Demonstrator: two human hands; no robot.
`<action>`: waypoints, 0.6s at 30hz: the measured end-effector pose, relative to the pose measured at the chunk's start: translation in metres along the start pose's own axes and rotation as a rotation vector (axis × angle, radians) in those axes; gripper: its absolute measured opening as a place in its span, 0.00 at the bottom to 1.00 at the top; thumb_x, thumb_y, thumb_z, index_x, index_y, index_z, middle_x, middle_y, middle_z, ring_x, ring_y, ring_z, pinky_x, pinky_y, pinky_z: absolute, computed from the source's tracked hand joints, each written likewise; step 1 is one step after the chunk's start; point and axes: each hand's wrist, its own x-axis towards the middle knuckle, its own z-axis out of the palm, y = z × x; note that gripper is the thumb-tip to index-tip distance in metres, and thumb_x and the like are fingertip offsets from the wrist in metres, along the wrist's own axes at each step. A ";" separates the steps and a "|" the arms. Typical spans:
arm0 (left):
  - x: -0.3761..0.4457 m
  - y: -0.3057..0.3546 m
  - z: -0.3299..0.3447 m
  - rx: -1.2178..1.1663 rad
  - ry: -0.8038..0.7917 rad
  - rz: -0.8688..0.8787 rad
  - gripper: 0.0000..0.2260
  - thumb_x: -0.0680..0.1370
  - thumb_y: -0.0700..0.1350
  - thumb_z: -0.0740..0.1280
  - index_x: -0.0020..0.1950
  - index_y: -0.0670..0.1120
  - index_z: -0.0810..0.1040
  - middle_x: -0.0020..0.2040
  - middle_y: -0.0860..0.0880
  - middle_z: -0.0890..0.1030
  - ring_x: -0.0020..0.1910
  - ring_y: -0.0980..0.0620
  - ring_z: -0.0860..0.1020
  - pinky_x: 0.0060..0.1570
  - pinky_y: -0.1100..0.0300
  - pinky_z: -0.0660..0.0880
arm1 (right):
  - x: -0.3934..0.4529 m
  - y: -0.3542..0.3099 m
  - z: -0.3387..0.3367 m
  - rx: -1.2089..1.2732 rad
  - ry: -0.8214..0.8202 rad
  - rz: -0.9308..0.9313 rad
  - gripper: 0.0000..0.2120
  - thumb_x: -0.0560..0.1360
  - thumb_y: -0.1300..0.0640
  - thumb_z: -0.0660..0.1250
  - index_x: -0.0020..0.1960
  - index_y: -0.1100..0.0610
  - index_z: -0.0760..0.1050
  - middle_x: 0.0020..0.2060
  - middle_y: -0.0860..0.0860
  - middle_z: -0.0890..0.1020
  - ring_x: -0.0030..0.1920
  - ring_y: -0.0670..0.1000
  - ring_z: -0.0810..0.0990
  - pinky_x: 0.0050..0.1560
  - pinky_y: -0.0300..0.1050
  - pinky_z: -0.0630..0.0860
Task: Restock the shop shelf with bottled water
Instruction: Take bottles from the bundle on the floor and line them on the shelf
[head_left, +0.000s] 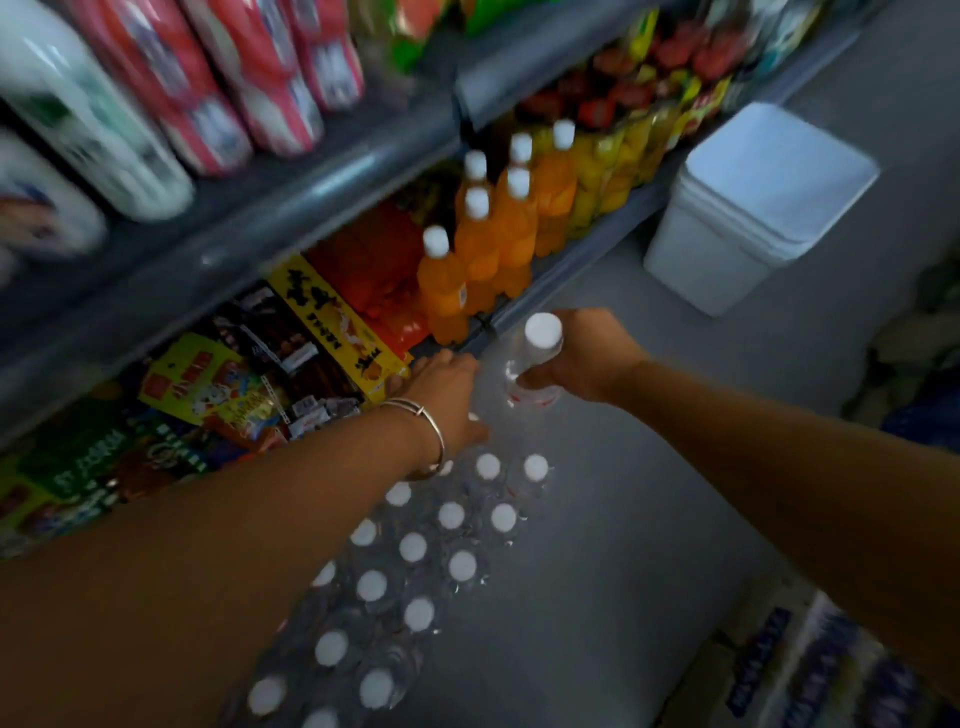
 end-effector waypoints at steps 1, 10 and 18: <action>-0.013 0.004 -0.025 -0.024 -0.005 -0.002 0.28 0.71 0.52 0.71 0.66 0.45 0.66 0.64 0.44 0.68 0.65 0.43 0.67 0.64 0.48 0.67 | -0.010 -0.020 -0.021 -0.009 -0.012 -0.034 0.25 0.66 0.52 0.77 0.59 0.59 0.76 0.56 0.54 0.80 0.56 0.53 0.78 0.49 0.41 0.71; -0.181 0.044 -0.279 -0.091 -0.036 0.023 0.21 0.71 0.47 0.73 0.60 0.41 0.75 0.57 0.47 0.79 0.56 0.49 0.77 0.53 0.59 0.72 | -0.117 -0.242 -0.232 -0.181 -0.132 -0.382 0.21 0.67 0.48 0.75 0.51 0.63 0.79 0.47 0.57 0.82 0.45 0.53 0.78 0.40 0.43 0.70; -0.368 0.052 -0.475 -0.135 0.123 -0.065 0.25 0.69 0.46 0.75 0.61 0.38 0.74 0.55 0.46 0.79 0.51 0.51 0.76 0.51 0.60 0.74 | -0.228 -0.434 -0.390 0.012 -0.019 -0.704 0.15 0.66 0.53 0.76 0.48 0.62 0.81 0.49 0.60 0.83 0.49 0.56 0.81 0.47 0.49 0.75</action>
